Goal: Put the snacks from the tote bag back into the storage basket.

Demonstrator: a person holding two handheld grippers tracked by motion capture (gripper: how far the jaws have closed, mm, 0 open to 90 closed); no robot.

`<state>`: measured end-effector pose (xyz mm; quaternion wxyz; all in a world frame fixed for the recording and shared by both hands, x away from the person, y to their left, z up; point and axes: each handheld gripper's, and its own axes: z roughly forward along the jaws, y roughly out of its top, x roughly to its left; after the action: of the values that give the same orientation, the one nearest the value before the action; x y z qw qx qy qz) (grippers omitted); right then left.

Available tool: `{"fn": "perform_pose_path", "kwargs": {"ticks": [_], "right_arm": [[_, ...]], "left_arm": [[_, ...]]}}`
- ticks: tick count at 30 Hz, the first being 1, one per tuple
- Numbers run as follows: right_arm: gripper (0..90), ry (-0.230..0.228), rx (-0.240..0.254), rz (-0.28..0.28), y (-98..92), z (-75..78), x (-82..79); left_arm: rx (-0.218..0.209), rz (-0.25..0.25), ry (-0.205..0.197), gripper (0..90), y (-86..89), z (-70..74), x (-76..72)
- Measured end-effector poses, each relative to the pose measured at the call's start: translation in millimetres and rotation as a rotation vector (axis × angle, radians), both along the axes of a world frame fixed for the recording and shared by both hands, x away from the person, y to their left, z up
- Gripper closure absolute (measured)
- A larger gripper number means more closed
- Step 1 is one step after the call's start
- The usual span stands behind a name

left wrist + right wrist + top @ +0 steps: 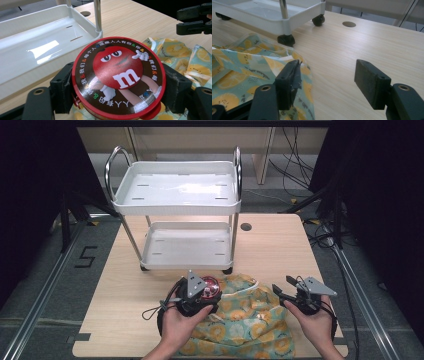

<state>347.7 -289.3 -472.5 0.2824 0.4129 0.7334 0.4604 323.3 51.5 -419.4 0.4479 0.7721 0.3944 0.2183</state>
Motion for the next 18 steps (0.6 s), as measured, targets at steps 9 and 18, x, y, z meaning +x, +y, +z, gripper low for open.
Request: {"fn": "perform_pose_path", "kwargs": {"ticks": [9,18], "right_arm": [[38.2,0.000,0.000,0.000,-0.1,0.1,0.0],[38.2,0.000,-0.004,-0.002,-0.3,0.7,-0.6]], "left_arm": [[0.012,0.006,-0.002,25.3,4.1,3.6,1.8],[0.001,0.022,-0.007,25.3,8.0,6.8,3.2]]}}
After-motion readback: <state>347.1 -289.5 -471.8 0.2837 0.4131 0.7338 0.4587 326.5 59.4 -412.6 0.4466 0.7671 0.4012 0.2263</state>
